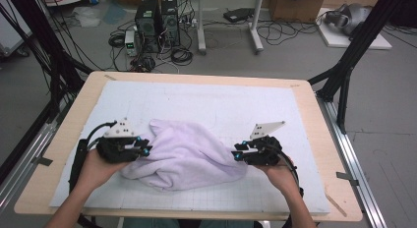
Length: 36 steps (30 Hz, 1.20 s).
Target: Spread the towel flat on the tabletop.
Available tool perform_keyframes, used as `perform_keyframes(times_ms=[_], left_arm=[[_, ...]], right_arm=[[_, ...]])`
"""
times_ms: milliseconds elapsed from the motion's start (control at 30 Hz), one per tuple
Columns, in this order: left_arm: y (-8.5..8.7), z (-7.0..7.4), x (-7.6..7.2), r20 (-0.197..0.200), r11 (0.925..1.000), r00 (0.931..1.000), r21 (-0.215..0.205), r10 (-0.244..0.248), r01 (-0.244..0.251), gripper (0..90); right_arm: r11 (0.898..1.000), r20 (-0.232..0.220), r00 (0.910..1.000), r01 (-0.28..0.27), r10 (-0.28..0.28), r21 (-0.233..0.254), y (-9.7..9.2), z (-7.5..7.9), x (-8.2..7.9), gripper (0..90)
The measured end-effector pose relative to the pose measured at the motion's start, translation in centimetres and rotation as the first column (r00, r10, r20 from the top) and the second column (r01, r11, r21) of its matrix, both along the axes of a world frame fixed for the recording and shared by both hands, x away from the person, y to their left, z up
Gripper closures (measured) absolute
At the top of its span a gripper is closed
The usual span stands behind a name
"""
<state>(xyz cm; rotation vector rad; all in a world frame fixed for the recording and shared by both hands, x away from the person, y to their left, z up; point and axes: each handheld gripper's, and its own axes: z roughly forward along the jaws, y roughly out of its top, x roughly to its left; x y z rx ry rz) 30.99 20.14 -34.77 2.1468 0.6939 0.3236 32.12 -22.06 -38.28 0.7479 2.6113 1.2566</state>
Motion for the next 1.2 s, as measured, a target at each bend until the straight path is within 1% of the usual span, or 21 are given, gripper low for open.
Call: perform_keyframes(times_ms=[67, 167, 233, 300, 367, 400, 467, 533, 567, 600, 633, 667, 700, 733, 800, 900, 967, 1000, 1067, 1133, 1200], left_arm=[[-1.0, 0.2, 1.5, 0.005, 0.9999, 0.9999, -0.011, -0.01, 0.01, 62.7], [-2.7, -0.6, 3.6, -0.03, 1.0, 0.9995, -0.001, 0.002, -0.003, 54.0], [-3.7, -1.5, 4.8, -0.097, 1.0, 0.9953, 0.003, -0.004, 0.004, 50.8], [-4.6, -2.7, 5.5, -0.147, 0.9977, 0.9892, 0.067, -0.004, 0.014, 49.9], [-5.2, -4.0, 6.2, -0.205, 0.9915, 0.9787, 0.127, -0.003, 0.03, 53.2], [-5.3, -4.5, 6.4, -0.229, 0.9883, 0.9734, 0.145, -0.013, 0.048, 61.3], [-5.5, -5.1, 6.5, -0.238, 0.9825, 0.9712, 0.176, -0.018, 0.061, 78.2], [-5.5, -5.0, 6.4, -0.226, 0.9821, 0.974, 0.179, -0.015, 0.057, 84.5], [-5.4, -4.7, 6.3, -0.207, 0.9838, 0.9783, 0.173, -0.01, 0.047, 85.2], [-5.1, -4.3, 6.1, -0.189, 0.9855, 0.982, 0.166, -0.004, 0.035, 85.6], [-4.8, -3.8, 5.9, -0.169, 0.9881, 0.9856, 0.152, 0.001, 0.025, 85.6], [-4.4, -3.3, 5.6, -0.152, 0.9911, 0.9884, 0.133, 0.012, 0.008, 85.7], [-3.9, -2.8, 5.4, -0.132, 0.9927, 0.9909, 0.12, 0.024, -0.008, 85.8], [-3.3, -2.3, 5.1, -0.116, 0.9936, 0.9926, 0.11, 0.035, -0.022, 85.8], [-2.2, -1.5, 4.3, -0.085, 0.9957, 0.9952, 0.082, 0.049, -0.042, 85.9], [-0.9, -1.2, 2.8, -0.083, 0.995, 0.9951, 0.088, 0.053, -0.046, 86.0], [-0.5, -1.8, 1.7, -0.115, 0.9934, 0.9926, 0.112, 0.038, -0.025, 85.9], [-0.3, -2.2, 1.2, -0.124, 0.9918, 0.9919, 0.128, 0.027, -0.012, 85.8], [0.2, -2.9, 0.6, -0.16, 0.9919, 0.987, 0.127, 0.012, 0.008, 84.3], [0.8, -2.8, 0.6, -0.169, 0.9956, 0.985, 0.092, 0.033, -0.018, 71.2], [1.1, -2.0, 1.1, -0.155, 0.9985, 0.9869, 0.038, 0.045, -0.039, 63.0]], right_arm=[[1.0, -0.008, 0.9998, 0.019, -0.019, -0.013, 0.1, -0.2, 0.9, 61.5], [0.998, -0.053, 0.998, 0.034, -0.036, -0.044, 0.6, -1.4, 2.1, 56.3], [0.997, -0.082, 0.9958, 0.037, -0.043, -0.063, 0.9, -2.4, 2.6, 53.8], [0.998, -0.119, 0.9921, 0.033, -0.04, -0.059, 1.0, -3.4, 3.0, 53.6], [0.996, -0.168, 0.9854, 0.013, -0.027, -0.088, 1.2, -4.3, 3.3, 59.8], [0.996, -0.199, 0.98, -0.006, -0.013, -0.092, 1.3, -4.7, 3.4, 69.4], [0.993, -0.221, 0.9749, -0.053, 0.03, -0.102, 1.6, -5.0, 3.6, 81.8], [0.992, -0.192, 0.9811, -0.051, 0.027, -0.119, 1.8, -4.5, 3.7, 84.6], [0.99, -0.162, 0.9866, -0.038, 0.016, -0.133, 1.7, -4.1, 3.8, 84.7], [0.992, -0.103, 0.9942, 0.016, -0.029, -0.128, 1.1, -2.6, 3.9, 84.7], [0.992, -0.103, 0.9942, 0.016, -0.029, -0.128, 1.1, -2.6, 3.9, 84.7], [0.993, -0.016, 0.9969, 0.076, -0.077, -0.093, 0.3, -0.6, 3.7, 84.7], [0.992, 0.024, 0.9945, 0.103, -0.102, -0.073, -0.2, 0.4, 3.5, 84.7], [0.992, 0.024, 0.9945, 0.103, -0.102, -0.073, -0.2, 0.4, 3.5, 84.7], [0.988, 0.102, 0.9853, 0.143, -0.137, -0.053, -0.8, 2.1, 2.9, 84.7], [0.988, 0.133, 0.9826, 0.139, -0.13, -0.06, -1.0, 2.8, 1.8, 84.4], [0.992, 0.088, 0.9918, 0.1, -0.093, -0.078, -0.6, 1.7, 1.0, 83.4], [0.995, 0.027, 0.9981, 0.058, -0.056, -0.081, -0.3, 0.8, 0.9, 81.1], [0.992, -0.104, 0.9945, -0.027, 0.015, -0.123, 0.3, -1.2, 0.8, 72.6], [0.989, -0.119, 0.9926, -0.043, 0.026, -0.139, 0.4, -1.9, 0.4, 68.9], [0.996, -0.096, 0.9954, -0.005, -0.004, -0.089, 0.0, -1.4, 0.7, 64.1]])
